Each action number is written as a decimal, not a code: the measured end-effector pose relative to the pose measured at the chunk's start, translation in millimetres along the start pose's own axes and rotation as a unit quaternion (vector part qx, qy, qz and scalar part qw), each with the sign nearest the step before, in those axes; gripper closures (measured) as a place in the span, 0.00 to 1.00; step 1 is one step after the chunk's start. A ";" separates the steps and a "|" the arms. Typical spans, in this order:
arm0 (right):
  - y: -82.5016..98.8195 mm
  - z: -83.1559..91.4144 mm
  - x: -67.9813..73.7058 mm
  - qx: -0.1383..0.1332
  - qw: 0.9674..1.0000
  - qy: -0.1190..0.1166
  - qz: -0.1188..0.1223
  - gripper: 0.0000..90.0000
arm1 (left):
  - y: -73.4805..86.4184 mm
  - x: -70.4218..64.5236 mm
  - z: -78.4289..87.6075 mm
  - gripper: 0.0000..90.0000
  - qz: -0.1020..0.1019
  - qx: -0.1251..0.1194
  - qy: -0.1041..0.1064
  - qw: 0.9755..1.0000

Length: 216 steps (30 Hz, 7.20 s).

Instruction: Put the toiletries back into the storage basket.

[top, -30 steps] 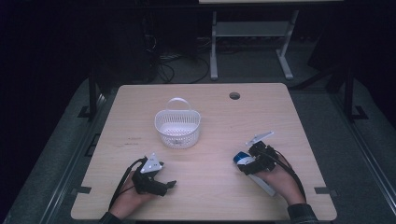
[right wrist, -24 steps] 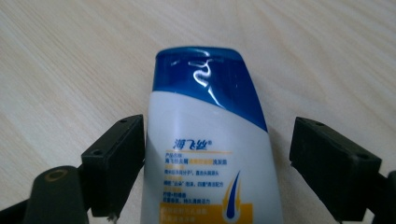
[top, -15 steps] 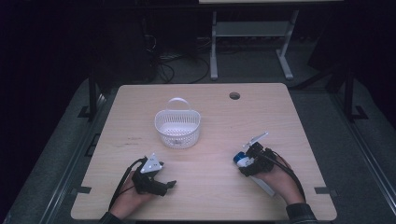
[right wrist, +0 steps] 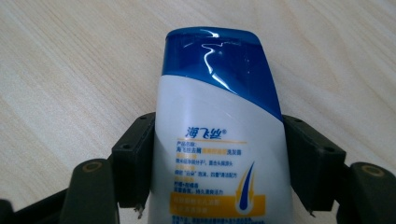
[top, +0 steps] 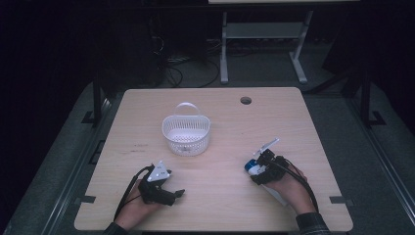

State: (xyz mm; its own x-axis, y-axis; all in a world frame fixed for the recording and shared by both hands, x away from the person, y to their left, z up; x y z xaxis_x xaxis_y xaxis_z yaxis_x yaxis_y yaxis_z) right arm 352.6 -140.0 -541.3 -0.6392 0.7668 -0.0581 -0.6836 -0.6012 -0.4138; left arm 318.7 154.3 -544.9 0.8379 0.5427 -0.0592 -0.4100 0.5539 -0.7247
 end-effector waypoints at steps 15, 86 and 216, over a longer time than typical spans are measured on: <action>-2.1 10.7 -2.0 -0.038 0.999 -0.017 -0.011 0.37 | 0.1 -0.1 0.1 0.14 0.000 0.000 0.000 1.000; -9.1 127.7 -14.1 -0.360 0.928 -0.056 -0.075 0.37 | 0.3 -0.5 0.4 0.14 0.000 0.000 0.000 1.000; -239.3 120.2 39.9 -0.388 0.918 -0.077 0.012 0.37 | 0.5 -0.7 0.5 0.14 0.001 0.001 0.001 1.000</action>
State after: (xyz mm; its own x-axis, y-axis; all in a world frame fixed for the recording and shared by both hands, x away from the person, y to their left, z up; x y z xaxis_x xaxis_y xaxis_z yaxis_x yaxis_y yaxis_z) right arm 448.3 7.5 -335.4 -0.7339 0.6786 0.0291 -0.2507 -0.2307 -0.9402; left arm 317.7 154.5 -544.8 0.8379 0.5423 -0.0611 -0.4119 0.5550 -0.7228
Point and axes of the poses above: each handheld gripper's, and its own axes: z roughly backward along the jaws, y roughly out of its underside, x roughly to its left, the point moved 10 cm from there along -z, roughly forward along the jaws, and after that the axes turned 5 degrees about y, right-handed, at the moved point
